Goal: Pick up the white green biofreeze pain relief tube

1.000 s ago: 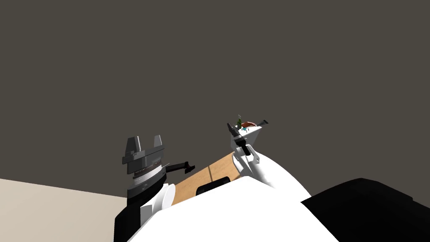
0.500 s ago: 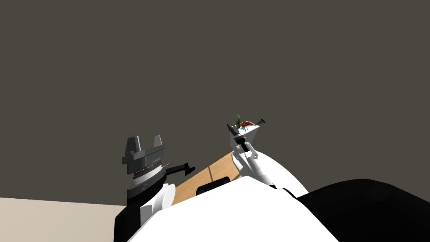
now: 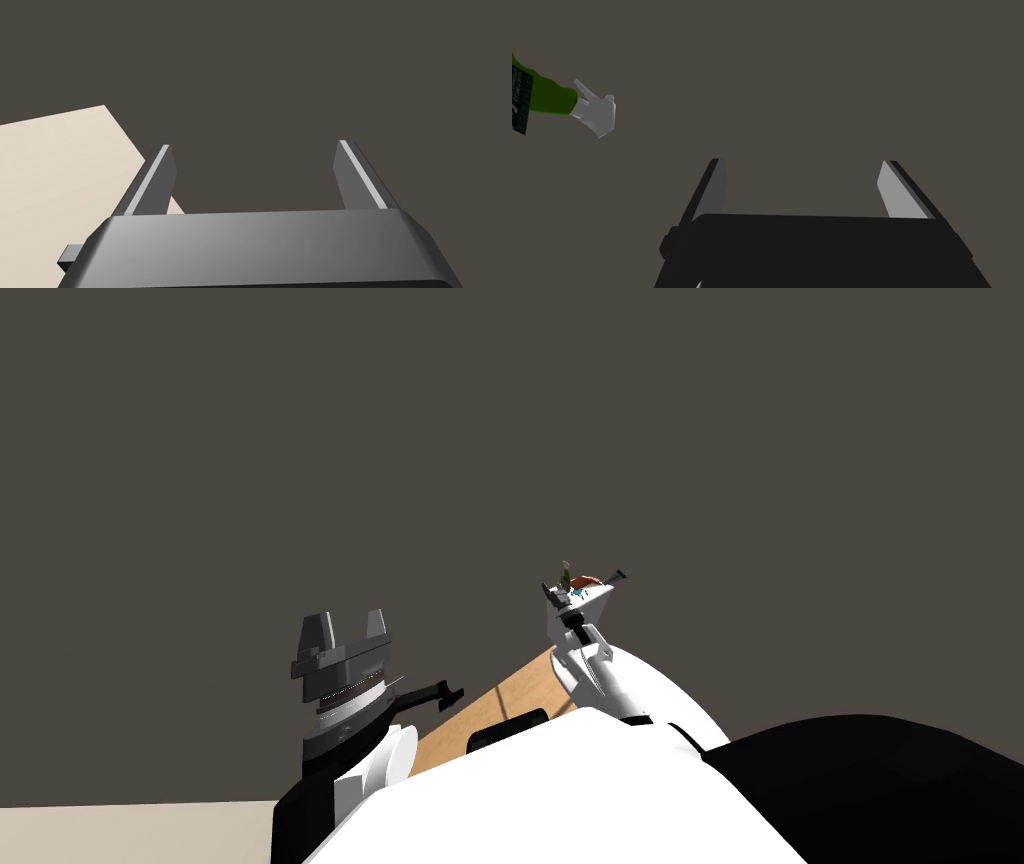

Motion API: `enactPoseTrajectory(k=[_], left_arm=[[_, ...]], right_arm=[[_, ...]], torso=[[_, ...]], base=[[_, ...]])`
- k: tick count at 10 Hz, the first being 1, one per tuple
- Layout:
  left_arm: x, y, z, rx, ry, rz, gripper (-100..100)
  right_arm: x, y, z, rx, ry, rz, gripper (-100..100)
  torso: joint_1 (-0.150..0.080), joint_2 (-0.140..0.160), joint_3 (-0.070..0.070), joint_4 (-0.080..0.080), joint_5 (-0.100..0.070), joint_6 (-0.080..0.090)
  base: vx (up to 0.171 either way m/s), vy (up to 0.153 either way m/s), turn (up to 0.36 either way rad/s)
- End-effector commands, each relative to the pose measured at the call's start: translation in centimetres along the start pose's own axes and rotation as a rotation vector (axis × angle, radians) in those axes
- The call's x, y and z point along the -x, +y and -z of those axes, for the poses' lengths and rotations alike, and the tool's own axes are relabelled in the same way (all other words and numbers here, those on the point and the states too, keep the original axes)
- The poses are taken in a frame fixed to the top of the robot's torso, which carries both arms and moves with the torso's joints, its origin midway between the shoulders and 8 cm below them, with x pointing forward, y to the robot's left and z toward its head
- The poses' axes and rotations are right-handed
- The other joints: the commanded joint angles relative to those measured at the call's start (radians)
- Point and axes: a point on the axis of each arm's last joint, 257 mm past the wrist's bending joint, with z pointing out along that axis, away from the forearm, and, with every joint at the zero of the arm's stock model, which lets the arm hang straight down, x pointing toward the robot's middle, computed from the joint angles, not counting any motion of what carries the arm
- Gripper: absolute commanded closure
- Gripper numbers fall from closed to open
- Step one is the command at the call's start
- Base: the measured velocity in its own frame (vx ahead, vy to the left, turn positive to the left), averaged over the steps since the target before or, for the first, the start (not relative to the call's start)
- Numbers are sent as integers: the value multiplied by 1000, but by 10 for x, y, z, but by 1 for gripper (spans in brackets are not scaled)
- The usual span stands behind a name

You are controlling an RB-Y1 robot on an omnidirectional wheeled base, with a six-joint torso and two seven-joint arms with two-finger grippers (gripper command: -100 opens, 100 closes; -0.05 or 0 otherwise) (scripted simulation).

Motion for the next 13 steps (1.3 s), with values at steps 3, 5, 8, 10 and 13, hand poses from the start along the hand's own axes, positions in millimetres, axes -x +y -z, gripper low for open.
enactPoseTrajectory(k=[3,5,8,10,13], left_arm=[[0,0,0,0,0,0,0],[0,0,0,0,0,0,0],[0,0,0,0,0,0,0],[0,0,0,0,0,0,0],[0,0,0,0,0,0,0]], right_arm=[[-15,-25,-1,-35,39,68,-100],[-21,-41,-1,-56,62,110,-100],[-28,-68,-2,-90,96,190,-100],[-32,-82,-1,-108,115,225,-100],[-42,-100,4,-135,150,253,-100]], torso=[[0,0,0,0,0,0],[0,0,0,0,0,0],[-1,0,0,0,0,0],[-1,-1,0,0,0,0],[-1,-1,-1,0,0,0]], base=[[25,28,-67],[24,29,-73],[36,22,-72],[33,20,-63],[37,17,-52]])
